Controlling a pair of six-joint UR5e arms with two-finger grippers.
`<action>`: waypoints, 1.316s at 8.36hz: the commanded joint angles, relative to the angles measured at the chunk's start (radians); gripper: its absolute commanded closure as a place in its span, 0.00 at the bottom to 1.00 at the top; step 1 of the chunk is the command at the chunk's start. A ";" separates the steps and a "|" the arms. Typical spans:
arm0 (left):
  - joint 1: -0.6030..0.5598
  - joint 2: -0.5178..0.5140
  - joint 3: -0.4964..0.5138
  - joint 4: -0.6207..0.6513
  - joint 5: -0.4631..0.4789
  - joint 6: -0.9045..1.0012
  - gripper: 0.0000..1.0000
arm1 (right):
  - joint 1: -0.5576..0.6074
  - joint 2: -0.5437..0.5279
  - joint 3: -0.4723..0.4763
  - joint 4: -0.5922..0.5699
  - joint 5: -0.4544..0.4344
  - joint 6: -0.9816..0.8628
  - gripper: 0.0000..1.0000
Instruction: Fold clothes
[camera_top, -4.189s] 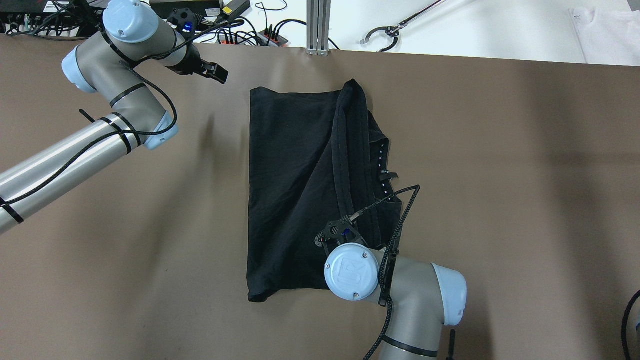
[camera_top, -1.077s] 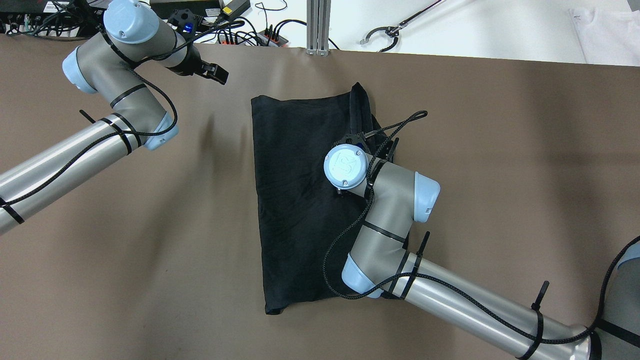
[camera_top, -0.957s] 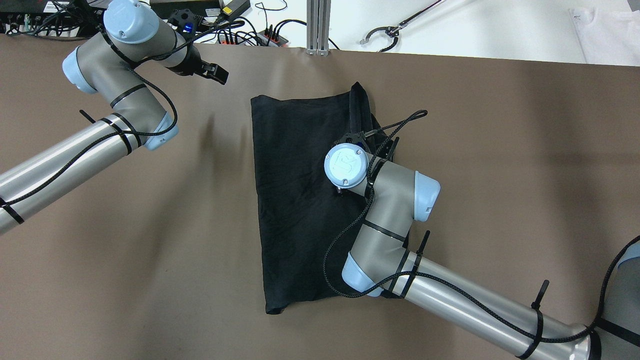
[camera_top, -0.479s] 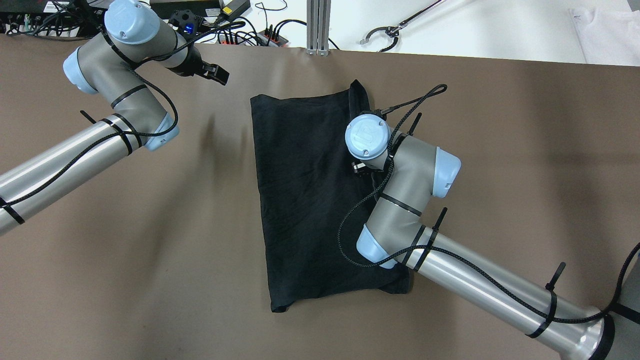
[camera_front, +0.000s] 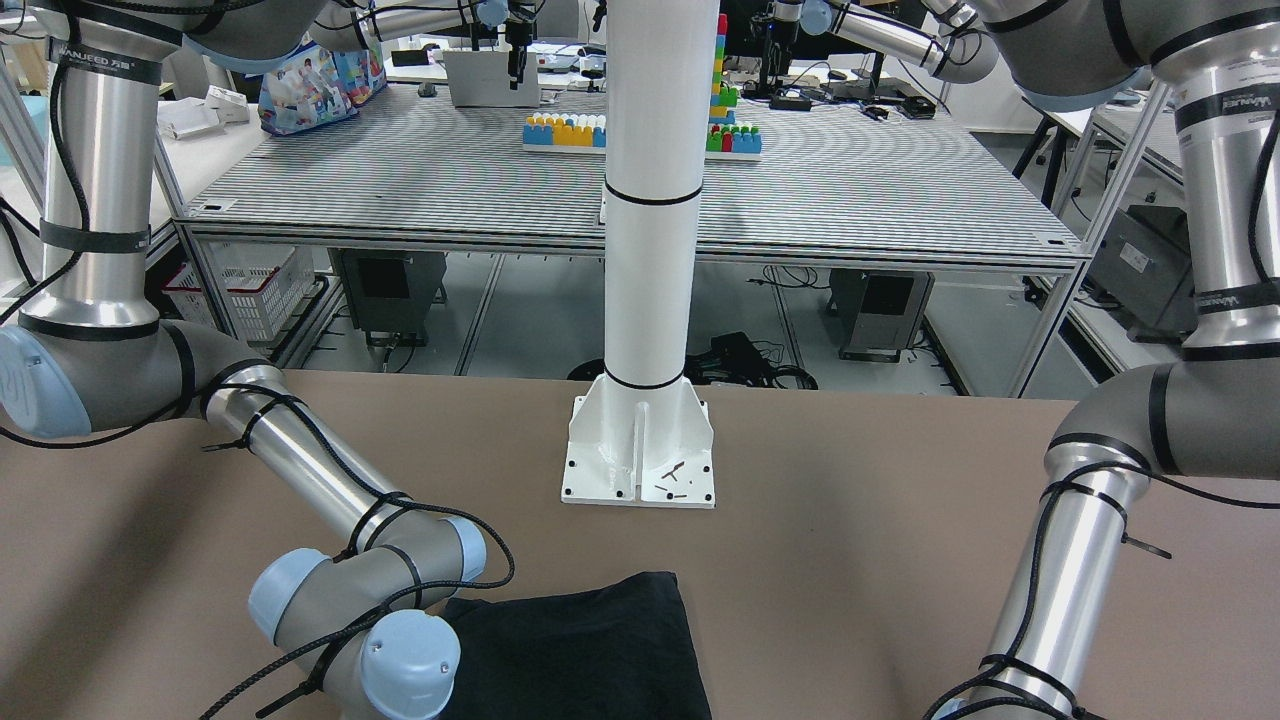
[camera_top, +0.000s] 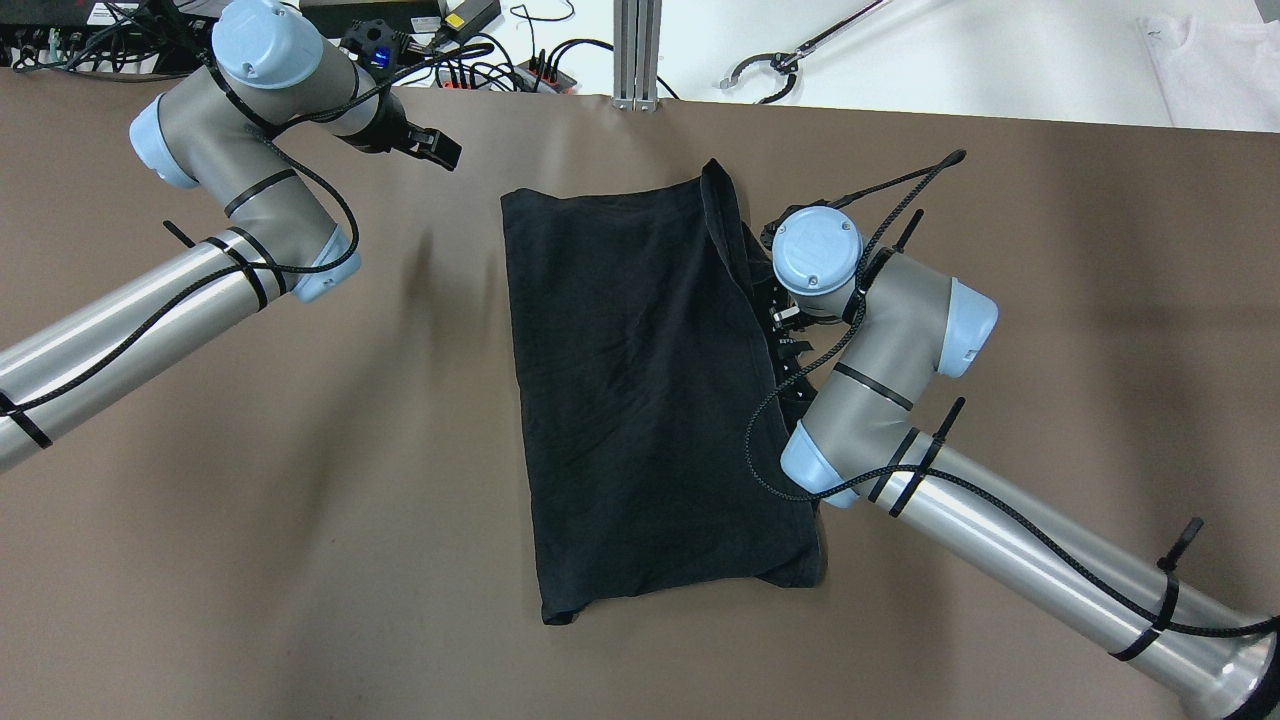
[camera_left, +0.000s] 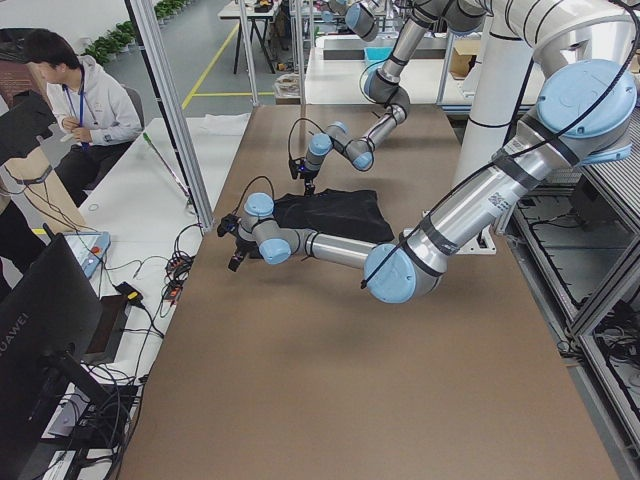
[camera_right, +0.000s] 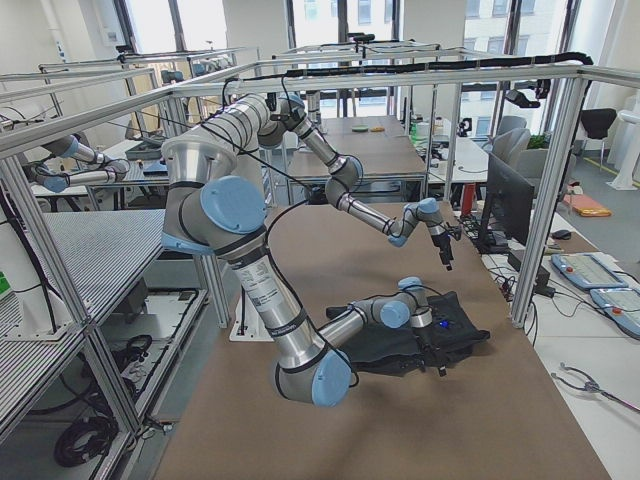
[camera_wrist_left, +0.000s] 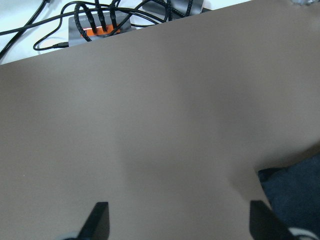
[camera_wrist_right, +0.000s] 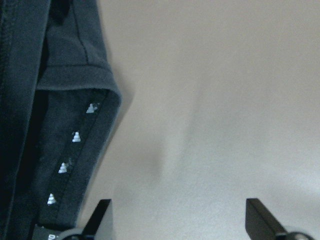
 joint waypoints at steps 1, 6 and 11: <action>-0.001 -0.002 0.000 0.002 0.000 -0.001 0.00 | 0.025 0.049 -0.006 0.017 0.045 0.008 0.06; -0.001 0.005 0.000 0.000 -0.002 -0.001 0.00 | 0.012 0.268 -0.214 0.021 0.051 0.157 0.06; 0.000 0.048 -0.049 0.000 -0.002 -0.001 0.00 | 0.031 0.280 -0.383 0.156 0.038 0.178 0.06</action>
